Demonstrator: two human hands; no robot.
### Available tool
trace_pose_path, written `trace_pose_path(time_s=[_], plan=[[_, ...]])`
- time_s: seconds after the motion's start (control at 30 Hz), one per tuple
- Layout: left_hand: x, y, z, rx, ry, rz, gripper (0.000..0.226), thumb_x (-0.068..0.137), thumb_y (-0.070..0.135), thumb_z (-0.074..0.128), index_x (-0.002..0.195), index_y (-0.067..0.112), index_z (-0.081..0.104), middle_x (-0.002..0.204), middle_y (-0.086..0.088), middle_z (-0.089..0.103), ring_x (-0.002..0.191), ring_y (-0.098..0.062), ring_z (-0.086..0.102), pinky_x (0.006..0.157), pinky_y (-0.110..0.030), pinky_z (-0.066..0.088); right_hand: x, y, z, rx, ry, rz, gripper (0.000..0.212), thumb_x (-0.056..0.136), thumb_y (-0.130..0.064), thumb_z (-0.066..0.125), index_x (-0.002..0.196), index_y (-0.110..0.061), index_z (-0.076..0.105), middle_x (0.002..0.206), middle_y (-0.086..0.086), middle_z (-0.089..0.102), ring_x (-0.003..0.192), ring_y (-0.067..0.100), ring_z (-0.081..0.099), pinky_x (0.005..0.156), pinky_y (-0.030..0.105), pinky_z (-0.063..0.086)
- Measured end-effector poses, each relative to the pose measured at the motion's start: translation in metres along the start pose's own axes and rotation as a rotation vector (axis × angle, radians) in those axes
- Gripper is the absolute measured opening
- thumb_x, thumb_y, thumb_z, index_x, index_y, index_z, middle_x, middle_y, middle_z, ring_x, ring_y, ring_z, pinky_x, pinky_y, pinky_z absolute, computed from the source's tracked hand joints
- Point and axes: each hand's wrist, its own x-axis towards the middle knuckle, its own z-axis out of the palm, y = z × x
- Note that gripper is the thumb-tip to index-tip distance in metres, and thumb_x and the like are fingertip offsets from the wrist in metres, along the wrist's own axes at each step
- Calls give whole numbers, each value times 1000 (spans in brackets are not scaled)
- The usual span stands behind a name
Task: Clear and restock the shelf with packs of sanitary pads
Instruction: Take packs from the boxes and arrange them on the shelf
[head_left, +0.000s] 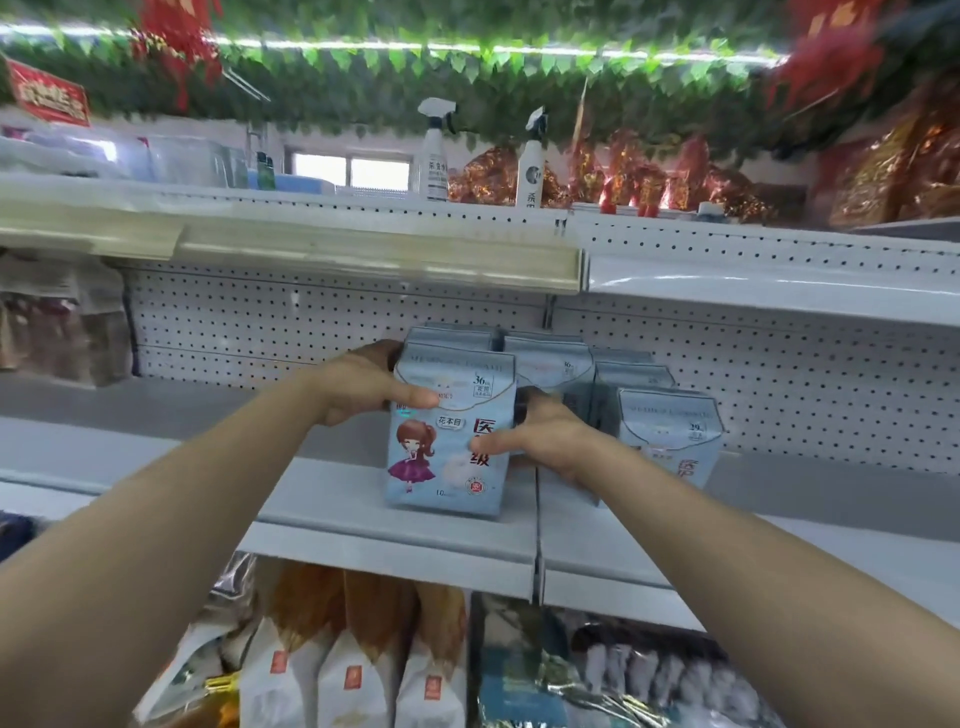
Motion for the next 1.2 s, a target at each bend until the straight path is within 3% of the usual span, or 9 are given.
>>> trace_pose_path(time_s=[0.07,0.17,0.33,0.5,0.67,0.77,0.9,1.0,1.2], plan=[[8,-6,-7,4,-37,17,66,58,17,88,118,22,63,111,1,75,107,-17,70,84,-26,56,9,-2,5,-12,20,2,56,65,-9,93,113,-18,66,113,0,73,105,22,71,90,46,59],[22,-17,-19,-1,-61,19,55,75,7,82,125,19,63,116,1,74,108,-16,69,90,-30,54,23,-1,11,-16,31,20,53,72,-7,89,118,-15,66,115,1,73,104,20,71,88,42,61],[41,-37,-33,-10,-48,3,53,78,9,82,126,19,64,117,2,73,112,-19,68,98,-35,52,46,9,24,-46,81,44,54,67,-13,92,115,-19,67,113,-1,75,105,20,71,91,46,59],[53,-44,-39,-20,-43,6,49,79,11,81,125,19,65,115,3,74,111,-19,68,93,-31,53,58,8,29,-75,89,74,50,66,-18,93,111,-20,70,107,-2,76,102,18,72,90,41,60],[66,-53,-41,-2,-4,-11,41,80,11,81,118,20,68,111,3,75,110,-20,68,103,-39,50,66,9,30,-101,120,98,65,49,-30,93,110,-18,72,105,-1,77,98,21,73,85,43,62],[71,-58,-44,0,24,-13,45,77,12,84,118,19,68,110,2,76,107,-21,69,103,-43,51,70,8,30,-109,109,101,52,65,-19,92,112,-14,71,105,1,77,97,22,73,85,45,61],[72,-61,-45,-7,48,30,39,78,8,83,109,25,67,108,3,76,104,-18,70,97,-39,54,73,8,31,-205,160,56,51,69,-24,91,114,-19,69,109,-3,75,102,20,70,93,42,58],[70,-63,-42,6,70,78,39,78,7,82,107,29,65,106,7,73,103,-14,68,86,-29,55,72,10,32,-253,200,29,50,72,-26,90,116,-20,67,111,-5,74,103,17,69,90,35,58],[73,-71,-43,58,116,132,53,76,13,85,122,29,63,117,8,70,112,-12,64,94,-31,52,78,13,38,-311,282,34,55,69,-30,90,118,-22,65,114,-4,72,106,18,67,89,31,57]])
